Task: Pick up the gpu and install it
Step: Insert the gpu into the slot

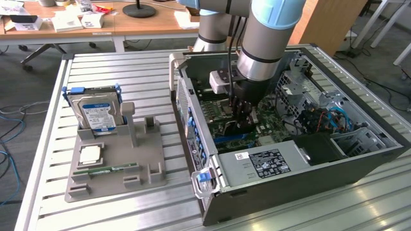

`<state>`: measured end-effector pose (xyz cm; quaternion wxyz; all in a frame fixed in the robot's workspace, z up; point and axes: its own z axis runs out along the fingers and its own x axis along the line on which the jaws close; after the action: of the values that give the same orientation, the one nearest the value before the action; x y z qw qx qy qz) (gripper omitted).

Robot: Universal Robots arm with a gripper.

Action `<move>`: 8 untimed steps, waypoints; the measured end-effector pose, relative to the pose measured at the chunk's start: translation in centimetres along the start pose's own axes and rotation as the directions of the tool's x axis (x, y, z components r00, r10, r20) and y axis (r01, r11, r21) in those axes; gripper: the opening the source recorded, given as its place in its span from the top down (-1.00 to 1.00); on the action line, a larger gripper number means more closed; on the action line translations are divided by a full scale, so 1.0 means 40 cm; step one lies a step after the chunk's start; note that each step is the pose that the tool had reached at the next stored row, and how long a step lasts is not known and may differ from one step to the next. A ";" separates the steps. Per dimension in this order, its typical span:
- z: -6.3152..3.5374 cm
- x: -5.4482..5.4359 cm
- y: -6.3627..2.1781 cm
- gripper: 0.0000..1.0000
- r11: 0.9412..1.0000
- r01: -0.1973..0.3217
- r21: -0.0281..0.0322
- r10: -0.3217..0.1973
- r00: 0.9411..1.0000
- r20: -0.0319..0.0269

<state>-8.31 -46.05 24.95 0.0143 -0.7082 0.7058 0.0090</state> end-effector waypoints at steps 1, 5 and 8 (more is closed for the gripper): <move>0.000 0.000 0.000 0.47 1.000 0.000 0.000 0.000 1.000 0.000; 0.000 0.000 0.001 0.47 1.000 0.000 0.000 0.000 1.000 0.000; 0.000 0.000 0.001 0.47 1.000 0.000 0.000 0.000 1.000 0.000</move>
<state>-8.36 -46.05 24.95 0.0143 -0.7083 0.7058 0.0090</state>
